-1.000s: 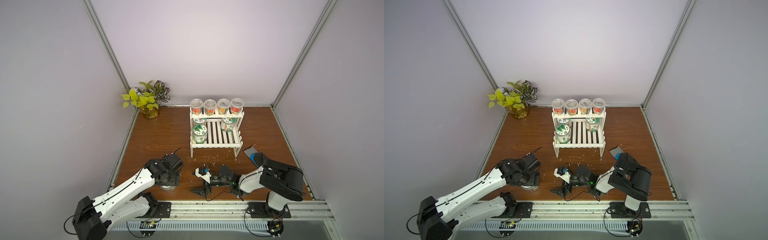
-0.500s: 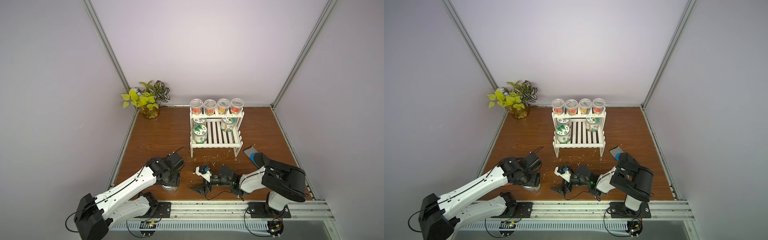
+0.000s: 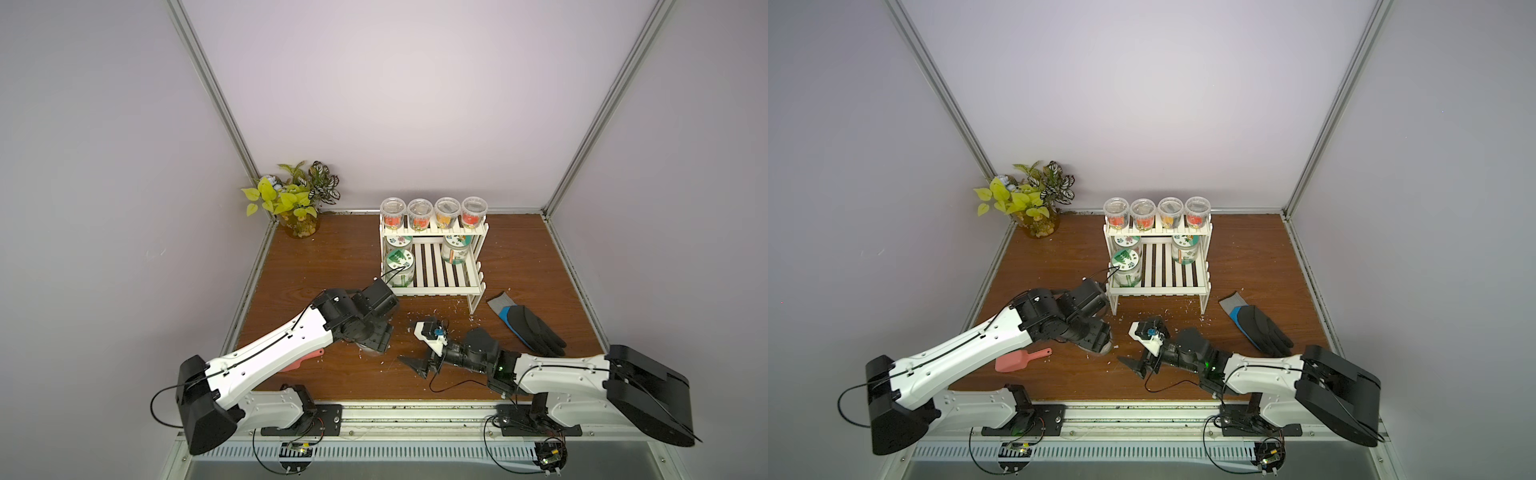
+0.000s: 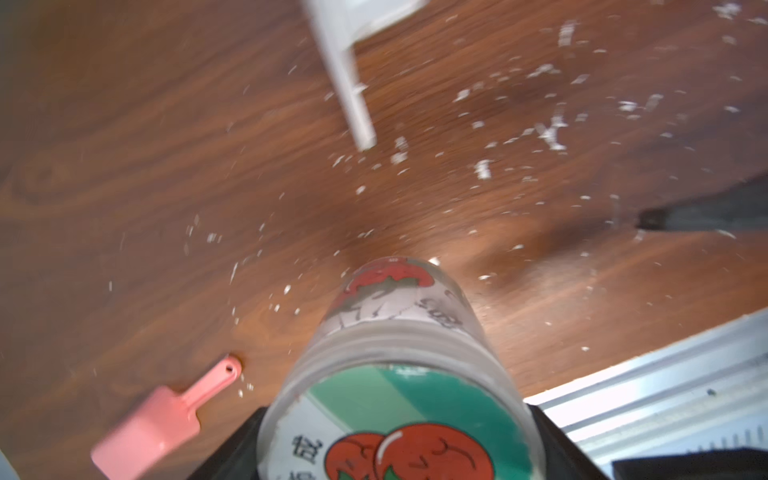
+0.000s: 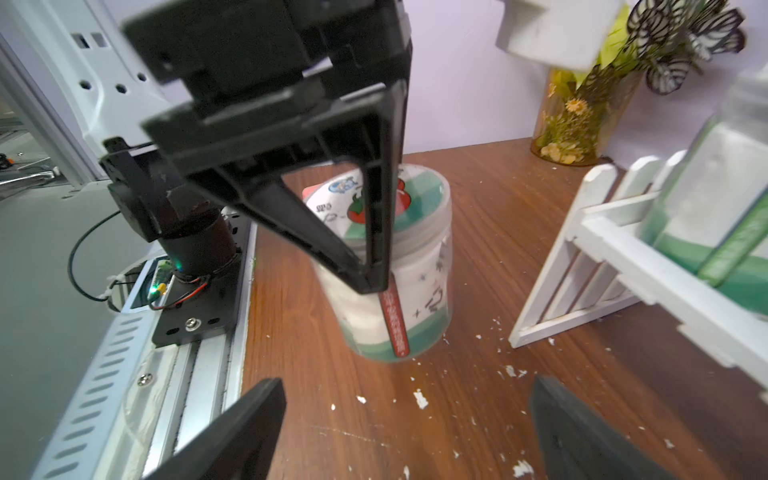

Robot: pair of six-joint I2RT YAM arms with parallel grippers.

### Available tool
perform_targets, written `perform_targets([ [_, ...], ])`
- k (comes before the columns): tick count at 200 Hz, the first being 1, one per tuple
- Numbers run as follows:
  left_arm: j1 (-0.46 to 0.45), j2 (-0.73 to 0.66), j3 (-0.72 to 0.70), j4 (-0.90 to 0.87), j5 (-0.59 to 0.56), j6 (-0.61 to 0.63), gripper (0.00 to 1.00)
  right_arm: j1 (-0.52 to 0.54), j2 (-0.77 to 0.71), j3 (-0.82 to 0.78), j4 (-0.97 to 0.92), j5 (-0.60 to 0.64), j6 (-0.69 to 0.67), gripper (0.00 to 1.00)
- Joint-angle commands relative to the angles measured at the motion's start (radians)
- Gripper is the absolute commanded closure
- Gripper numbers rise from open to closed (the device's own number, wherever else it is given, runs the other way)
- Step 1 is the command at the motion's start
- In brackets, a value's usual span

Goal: Place the seed container on the shelf
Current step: Pick up the seed jar at the center of the board.

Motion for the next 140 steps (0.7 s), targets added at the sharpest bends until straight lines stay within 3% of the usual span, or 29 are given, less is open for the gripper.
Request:
perform_targets([
  [1, -0.026, 0.038, 0.081, 0.031, -0.020, 0.132, 0.23, -0.066, -0.107, -0.012, -0.106, -0.052, -0.046, 0.02],
  [42, -0.028, 0.026, 0.110, 0.150, 0.074, 0.371, 0.26, -0.222, -0.233, -0.036, -0.142, -0.293, -0.025, 0.08],
  [76, -0.027, 0.039, 0.116, 0.181, 0.138, 0.540, 0.27, -0.228, -0.216, 0.001, -0.167, -0.350, -0.102, 0.08],
  [140, -0.028, 0.035, 0.134, 0.180, 0.192, 0.700, 0.29, -0.237, -0.175, 0.023, -0.089, -0.380, -0.177, 0.06],
])
